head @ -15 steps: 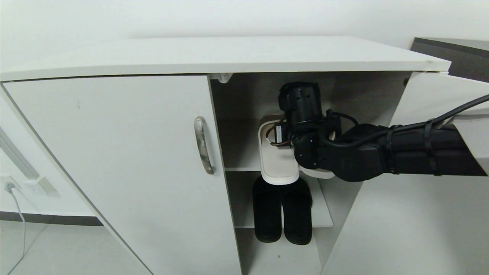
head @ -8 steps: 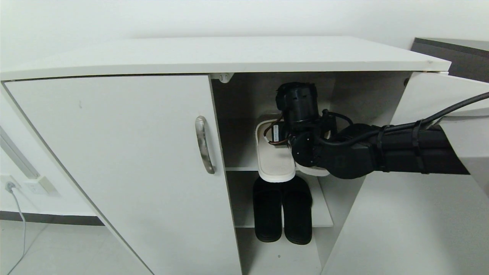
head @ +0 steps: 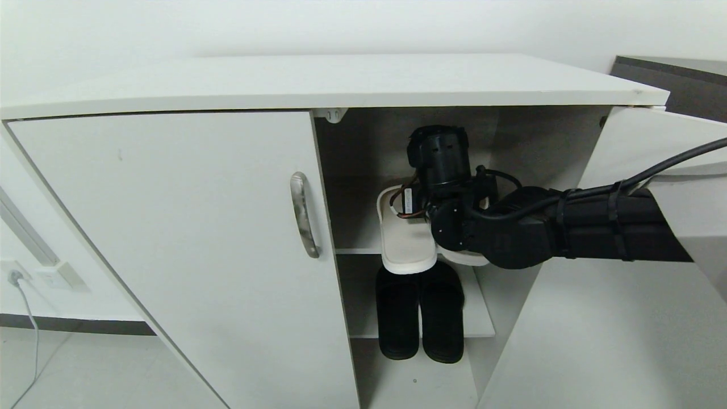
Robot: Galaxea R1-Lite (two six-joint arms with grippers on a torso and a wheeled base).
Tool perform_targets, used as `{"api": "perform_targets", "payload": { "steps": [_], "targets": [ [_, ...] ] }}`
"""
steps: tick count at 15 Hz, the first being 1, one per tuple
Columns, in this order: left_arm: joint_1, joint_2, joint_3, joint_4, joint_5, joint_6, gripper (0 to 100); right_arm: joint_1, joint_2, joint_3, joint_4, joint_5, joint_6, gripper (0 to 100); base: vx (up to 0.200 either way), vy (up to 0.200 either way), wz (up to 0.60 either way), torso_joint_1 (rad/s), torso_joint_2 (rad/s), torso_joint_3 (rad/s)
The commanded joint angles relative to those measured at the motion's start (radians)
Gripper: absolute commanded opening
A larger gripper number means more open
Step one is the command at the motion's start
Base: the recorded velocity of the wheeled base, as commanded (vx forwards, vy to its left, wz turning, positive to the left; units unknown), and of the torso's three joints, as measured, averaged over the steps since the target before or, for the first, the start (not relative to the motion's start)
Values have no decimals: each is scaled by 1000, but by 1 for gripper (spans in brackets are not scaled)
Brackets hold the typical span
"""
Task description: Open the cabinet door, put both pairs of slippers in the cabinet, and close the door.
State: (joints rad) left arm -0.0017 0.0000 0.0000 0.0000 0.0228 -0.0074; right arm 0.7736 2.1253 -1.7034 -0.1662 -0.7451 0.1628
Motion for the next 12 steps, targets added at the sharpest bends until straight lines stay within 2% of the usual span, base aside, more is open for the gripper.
{"api": "perform_targets", "payload": {
  "steps": [1, 8, 12],
  "targets": [
    [0, 2, 0, 0, 0, 0, 0, 6, -7, 13, 1, 0, 1, 100, 0, 0, 0, 0, 0, 0],
    [0, 2, 0, 0, 0, -2, 0, 76, -159, 192, -24, -8, 34, 100, 0, 0, 0, 0, 0, 0],
    [0, 0, 0, 0, 0, 0, 0, 173, -311, 406, -101, -7, 31, 100, 0, 0, 0, 0, 0, 0]
  ]
}}
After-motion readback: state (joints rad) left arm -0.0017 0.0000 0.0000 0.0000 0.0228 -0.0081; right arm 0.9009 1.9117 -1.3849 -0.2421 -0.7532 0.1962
